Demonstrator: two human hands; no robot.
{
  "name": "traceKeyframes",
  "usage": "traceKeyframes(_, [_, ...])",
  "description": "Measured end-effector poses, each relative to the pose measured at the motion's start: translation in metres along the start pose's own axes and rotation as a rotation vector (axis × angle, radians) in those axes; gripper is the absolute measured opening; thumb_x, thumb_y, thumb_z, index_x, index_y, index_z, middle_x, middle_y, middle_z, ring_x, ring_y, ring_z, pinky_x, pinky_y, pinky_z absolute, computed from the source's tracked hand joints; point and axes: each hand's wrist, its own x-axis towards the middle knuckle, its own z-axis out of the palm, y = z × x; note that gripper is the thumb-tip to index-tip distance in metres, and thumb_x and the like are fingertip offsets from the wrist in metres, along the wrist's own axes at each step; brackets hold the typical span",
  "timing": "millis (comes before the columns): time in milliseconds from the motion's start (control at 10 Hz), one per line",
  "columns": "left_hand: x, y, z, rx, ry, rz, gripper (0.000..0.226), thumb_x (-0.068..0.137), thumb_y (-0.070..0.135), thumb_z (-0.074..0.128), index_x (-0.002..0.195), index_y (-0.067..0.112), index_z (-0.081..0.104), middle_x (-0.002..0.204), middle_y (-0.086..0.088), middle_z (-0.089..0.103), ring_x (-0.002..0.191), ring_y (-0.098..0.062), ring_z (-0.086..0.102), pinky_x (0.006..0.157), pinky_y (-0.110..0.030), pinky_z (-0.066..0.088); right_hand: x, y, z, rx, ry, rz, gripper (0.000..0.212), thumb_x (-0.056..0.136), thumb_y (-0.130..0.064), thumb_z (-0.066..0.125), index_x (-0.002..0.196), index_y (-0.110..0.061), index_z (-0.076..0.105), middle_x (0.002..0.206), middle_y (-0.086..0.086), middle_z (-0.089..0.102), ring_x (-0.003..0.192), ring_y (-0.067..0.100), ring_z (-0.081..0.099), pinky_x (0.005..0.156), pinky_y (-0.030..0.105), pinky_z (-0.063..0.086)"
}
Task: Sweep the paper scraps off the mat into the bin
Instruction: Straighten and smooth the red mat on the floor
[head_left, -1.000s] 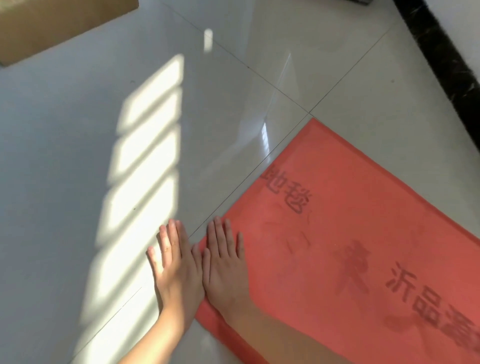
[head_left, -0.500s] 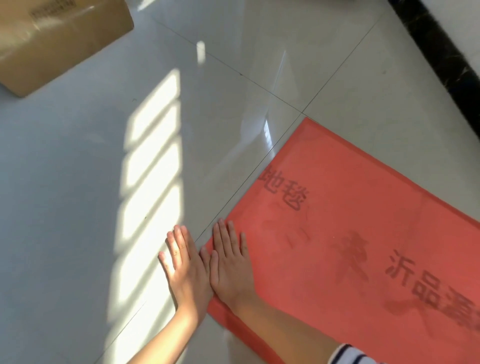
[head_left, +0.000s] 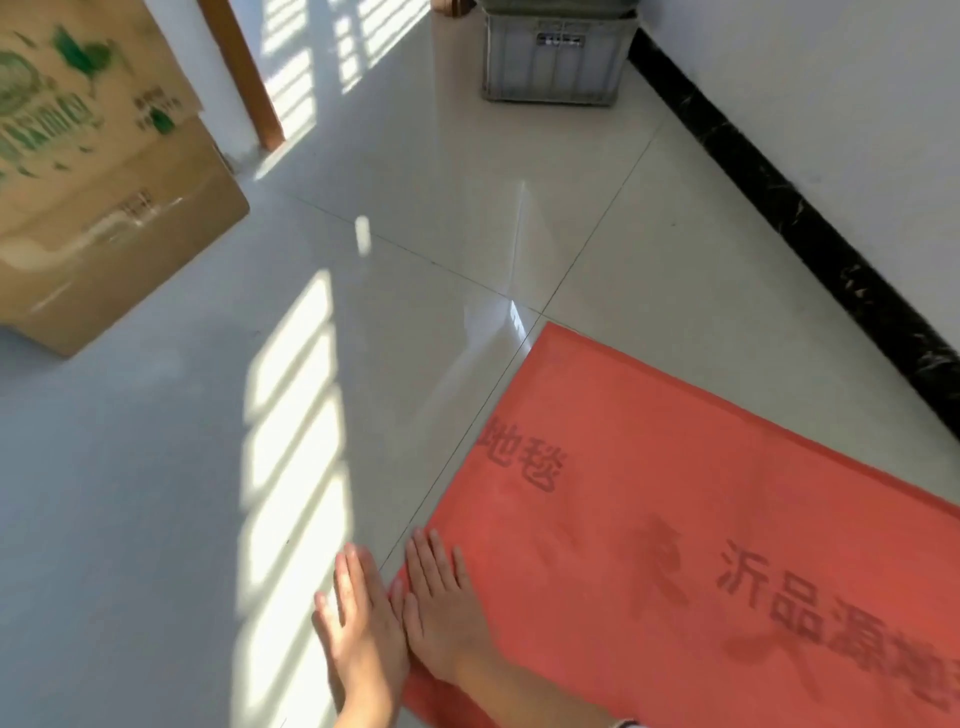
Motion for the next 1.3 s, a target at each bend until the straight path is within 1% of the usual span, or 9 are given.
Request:
traceKeyframes(100, [0.019, 0.0, -0.006, 0.078, 0.059, 0.042, 0.065, 0.097, 0.031, 0.041, 0.155, 0.012, 0.018, 0.165, 0.001, 0.002, 0.151, -0.017, 0.005, 0.11, -0.062, 0.03, 0.008, 0.005, -0.092, 0.237, -0.276, -0.066, 0.063, 0.102, -0.036, 0.027, 0.154, -0.012, 0.002, 0.156, -0.009, -0.015, 0.145, 0.006, -0.009, 0.121, 0.036, -0.001])
traceKeyframes(200, [0.066, 0.053, -0.023, 0.017, 0.026, 0.098, 0.061, 0.102, 0.036, 0.02, 0.156, 0.009, 0.007, 0.165, -0.001, -0.007, 0.151, -0.017, -0.003, 0.113, -0.059, 0.017, 0.026, 0.045, -0.132, 0.37, -0.274, -0.049, 0.069, 0.098, -0.057, 0.011, 0.153, -0.019, -0.007, 0.159, -0.009, -0.013, 0.143, 0.002, -0.014, 0.12, 0.027, -0.004])
traceKeyframes(300, [0.142, 0.146, -0.041, -0.01, 0.117, 0.183, 0.063, 0.101, 0.034, 0.011, 0.148, -0.006, 0.023, 0.162, -0.011, 0.007, 0.148, -0.029, 0.015, 0.112, -0.058, 0.016, 0.081, 0.101, -0.192, 0.305, -0.097, 0.028, 0.077, 0.084, -0.07, -0.004, 0.145, -0.026, -0.016, 0.159, -0.01, -0.012, 0.145, 0.006, -0.014, 0.121, 0.037, -0.001])
traceKeyframes(400, [0.228, 0.249, -0.052, -0.069, 0.133, 0.3, 0.065, 0.099, 0.036, 0.02, 0.15, -0.004, 0.022, 0.159, -0.018, 0.021, 0.147, -0.029, 0.019, 0.113, -0.058, 0.022, 0.148, 0.159, -0.247, 0.286, 0.115, 0.121, 0.056, 0.103, -0.046, 0.014, 0.145, -0.027, -0.018, 0.156, -0.015, -0.017, 0.141, 0.0, -0.021, 0.12, 0.039, -0.003])
traceKeyframes(600, [0.327, 0.393, -0.037, -0.242, 0.287, 0.232, 0.06, 0.103, 0.033, 0.011, 0.154, 0.004, -0.001, 0.164, -0.012, 0.001, 0.152, -0.024, -0.001, 0.12, -0.047, -0.002, 0.262, 0.239, -0.312, 0.266, 0.56, 0.254, 0.056, 0.105, -0.035, 0.014, 0.152, -0.02, -0.013, 0.16, -0.01, -0.014, 0.145, 0.004, -0.02, 0.116, 0.03, -0.018])
traceKeyframes(800, [0.339, 0.367, 0.064, -0.082, 0.169, 0.077, 0.063, 0.1, 0.034, 0.016, 0.155, 0.002, 0.012, 0.163, -0.015, 0.011, 0.151, -0.027, 0.007, 0.117, -0.056, 0.009, 0.296, 0.288, -0.212, -0.116, 0.541, 0.471, 0.058, 0.1, -0.03, 0.014, 0.154, -0.011, 0.002, 0.162, 0.001, -0.003, 0.149, 0.017, -0.009, 0.118, 0.044, -0.009])
traceKeyframes(900, [0.346, 0.368, 0.06, 0.03, 0.121, 0.182, 0.067, 0.098, 0.043, 0.005, 0.154, 0.006, 0.0, 0.164, -0.014, 0.003, 0.151, -0.026, -0.001, 0.117, -0.056, 0.003, 0.298, 0.285, -0.217, -0.166, 0.515, 0.432, 0.06, 0.099, -0.032, 0.009, 0.154, -0.009, 0.004, 0.162, 0.003, -0.001, 0.149, 0.018, -0.007, 0.119, 0.045, -0.007])
traceKeyframes(1100, [0.342, 0.36, 0.055, 0.096, 0.089, 0.14, 0.07, 0.099, 0.049, 0.005, 0.155, 0.007, 0.0, 0.164, -0.014, 0.001, 0.151, -0.026, -0.004, 0.117, -0.058, 0.001, 0.293, 0.271, -0.218, -0.254, 0.583, 0.444, 0.059, 0.101, -0.033, 0.006, 0.152, -0.005, 0.016, 0.161, 0.009, 0.012, 0.149, 0.022, 0.006, 0.119, 0.047, 0.0])
traceKeyframes(1300, [0.347, 0.363, 0.053, 0.164, 0.039, 0.2, 0.065, 0.102, 0.048, 0.008, 0.156, 0.015, -0.007, 0.164, -0.012, -0.011, 0.15, -0.025, -0.015, 0.117, -0.058, -0.006, 0.294, 0.271, -0.212, -0.231, 0.59, 0.496, 0.06, 0.102, -0.04, 0.018, 0.153, -0.007, 0.018, 0.161, 0.006, 0.016, 0.149, 0.021, 0.008, 0.119, 0.048, 0.0])
